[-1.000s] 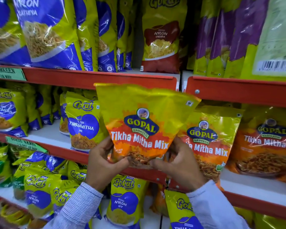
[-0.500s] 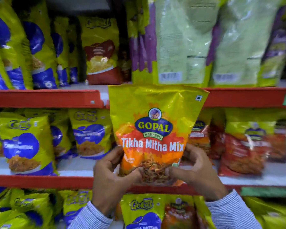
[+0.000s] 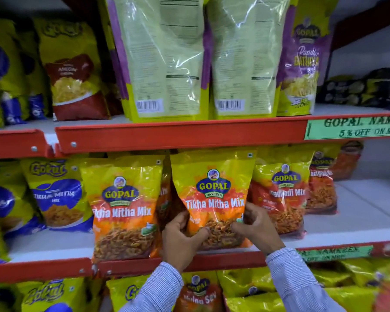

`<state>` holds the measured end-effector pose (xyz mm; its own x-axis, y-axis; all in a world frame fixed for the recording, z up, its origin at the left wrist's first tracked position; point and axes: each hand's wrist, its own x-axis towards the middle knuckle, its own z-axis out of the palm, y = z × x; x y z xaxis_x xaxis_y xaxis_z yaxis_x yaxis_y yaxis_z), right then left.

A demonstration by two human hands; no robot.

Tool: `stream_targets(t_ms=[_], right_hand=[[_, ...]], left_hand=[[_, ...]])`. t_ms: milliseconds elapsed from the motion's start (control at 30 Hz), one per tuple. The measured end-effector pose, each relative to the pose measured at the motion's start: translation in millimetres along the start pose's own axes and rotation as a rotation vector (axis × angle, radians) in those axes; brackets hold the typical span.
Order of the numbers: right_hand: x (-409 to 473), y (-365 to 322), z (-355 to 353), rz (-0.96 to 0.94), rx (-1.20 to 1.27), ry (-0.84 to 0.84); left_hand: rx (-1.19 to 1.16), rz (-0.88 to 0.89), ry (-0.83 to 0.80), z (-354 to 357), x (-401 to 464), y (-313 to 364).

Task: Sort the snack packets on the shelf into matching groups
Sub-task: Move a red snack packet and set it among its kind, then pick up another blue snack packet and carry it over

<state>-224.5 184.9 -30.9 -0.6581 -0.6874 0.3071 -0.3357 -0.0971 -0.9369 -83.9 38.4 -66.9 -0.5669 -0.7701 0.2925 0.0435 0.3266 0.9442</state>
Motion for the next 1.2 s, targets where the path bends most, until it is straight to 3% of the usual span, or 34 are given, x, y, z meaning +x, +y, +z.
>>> stream_targets(t_ms=[133, 200, 333, 400, 467, 533, 700, 833, 933, 1000, 1200], right_hand=[[1.4, 15.1, -4.3, 0.037, -0.03, 0.005], [-1.1, 13.1, -4.8, -0.022, -0.052, 0.078], [12.1, -20.6, -4.5, -0.42, -0.391, 0.544], [30.0, -43.1, -3.7, -0.575, -0.594, 0.606], [48.7, -59.0, -4.8, -0.598, -0.812, 0.582], [63.2, -67.2, -8.0, -0.515, -0.948, 0.549], [83.6, -75.2, -18.5, -0.585, -0.959, 0.489], [82.4, -64.2, -13.8, -0.685, -0.949, 0.591], [56.3, -37.4, 0.0, -0.831, -1.015, 0.418], [47.3, -8.8, 14.9, -0.763, -1.131, 0.235], [60.3, -10.3, 10.9, -0.635, -1.216, 0.216]], left_hand=[[0.064, 0.003, 0.014, 6.0, -2.8, -3.7], [0.157, 0.093, 0.103, 3.4, -3.7, 7.9], [0.417, 0.582, 0.327, 2.1, 19.7, 49.9], [0.564, 0.755, 0.36, 6.9, 39.3, 70.6], [0.746, 0.799, 0.366, 10.5, 57.7, 85.5], [0.846, 0.736, 0.33, 10.3, 71.8, 95.0], [0.796, 0.699, 0.217, 4.4, 84.0, 115.4], [0.855, 0.837, 0.324, 6.7, 82.3, 105.6], [0.933, 0.956, 0.26, -0.4, 60.3, 71.2], [1.068, 0.925, 0.137, -6.1, 49.8, 37.4], [1.248, 0.783, 0.08, -7.0, 54.5, 33.9]])
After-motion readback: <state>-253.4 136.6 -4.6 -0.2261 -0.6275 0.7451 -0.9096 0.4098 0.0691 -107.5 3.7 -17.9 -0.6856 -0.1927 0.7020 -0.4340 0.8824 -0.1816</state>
